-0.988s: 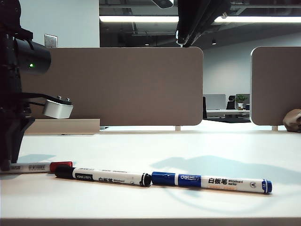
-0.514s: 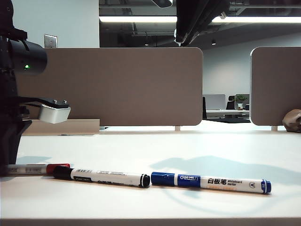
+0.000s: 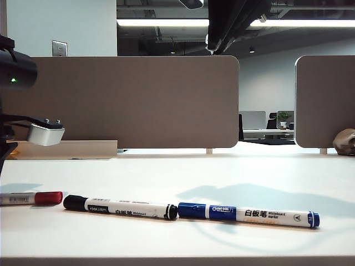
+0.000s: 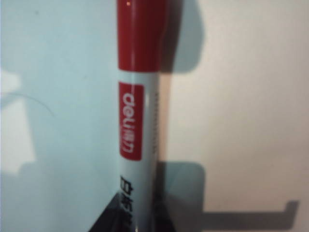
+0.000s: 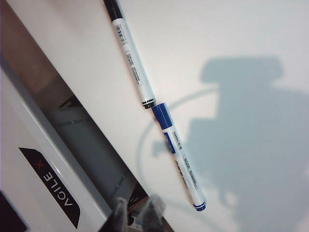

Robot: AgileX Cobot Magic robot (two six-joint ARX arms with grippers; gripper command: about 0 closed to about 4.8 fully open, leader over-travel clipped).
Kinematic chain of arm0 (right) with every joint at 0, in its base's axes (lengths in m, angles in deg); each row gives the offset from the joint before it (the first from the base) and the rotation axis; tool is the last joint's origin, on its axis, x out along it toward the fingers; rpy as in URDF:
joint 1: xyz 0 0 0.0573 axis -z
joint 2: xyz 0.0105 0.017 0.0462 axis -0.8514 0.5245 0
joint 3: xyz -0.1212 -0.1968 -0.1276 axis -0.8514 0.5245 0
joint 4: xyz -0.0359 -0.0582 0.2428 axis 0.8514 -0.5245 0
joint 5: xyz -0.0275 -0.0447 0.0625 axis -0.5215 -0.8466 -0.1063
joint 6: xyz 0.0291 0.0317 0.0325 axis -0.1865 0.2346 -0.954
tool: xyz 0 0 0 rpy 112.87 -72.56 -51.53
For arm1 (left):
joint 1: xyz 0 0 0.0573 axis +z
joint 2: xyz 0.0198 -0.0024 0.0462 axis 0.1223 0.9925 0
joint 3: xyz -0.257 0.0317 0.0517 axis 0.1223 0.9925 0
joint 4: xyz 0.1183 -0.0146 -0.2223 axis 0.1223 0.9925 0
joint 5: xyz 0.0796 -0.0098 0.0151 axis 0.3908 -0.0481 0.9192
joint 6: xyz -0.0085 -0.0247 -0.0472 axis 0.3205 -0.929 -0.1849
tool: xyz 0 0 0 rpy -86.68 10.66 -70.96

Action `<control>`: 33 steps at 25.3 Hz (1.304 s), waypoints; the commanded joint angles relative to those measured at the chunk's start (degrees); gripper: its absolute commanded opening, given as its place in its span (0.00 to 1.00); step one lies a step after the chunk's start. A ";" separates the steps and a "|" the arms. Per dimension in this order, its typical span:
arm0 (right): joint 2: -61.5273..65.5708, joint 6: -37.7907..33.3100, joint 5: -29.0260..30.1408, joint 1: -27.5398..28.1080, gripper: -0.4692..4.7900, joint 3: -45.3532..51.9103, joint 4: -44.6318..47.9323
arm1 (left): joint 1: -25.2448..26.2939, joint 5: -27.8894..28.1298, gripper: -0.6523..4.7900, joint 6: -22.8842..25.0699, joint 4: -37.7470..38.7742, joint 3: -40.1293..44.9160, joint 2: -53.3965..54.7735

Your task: Pick up the markers one by one and line them up horizontally in a straight line on the table.

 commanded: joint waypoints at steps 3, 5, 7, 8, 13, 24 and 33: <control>-0.24 0.37 0.42 -0.02 0.19 -0.15 0.35 | 0.37 3.19 0.16 4.37 5.64 1.53 1.51; -0.24 0.42 0.42 -0.04 0.19 -0.15 0.35 | 0.37 3.02 0.17 4.72 5.84 1.55 1.51; -0.24 0.52 0.46 -0.04 0.19 -0.15 0.35 | 0.37 2.99 0.17 5.38 6.01 1.55 1.42; -0.24 0.52 0.55 -0.04 0.19 -0.15 0.39 | 0.35 2.95 0.17 6.01 6.27 1.55 1.40; -0.24 0.52 0.68 -0.04 0.19 -0.15 0.83 | 0.02 0.33 0.17 8.50 7.23 1.55 1.40; -0.22 0.50 1.86 -0.04 0.19 -0.15 0.87 | -2.64 -0.66 0.17 10.86 1.09 1.53 1.42; -0.20 0.26 1.86 -0.04 0.19 -0.15 0.81 | -2.54 -0.66 0.17 9.35 -4.02 1.51 1.55</control>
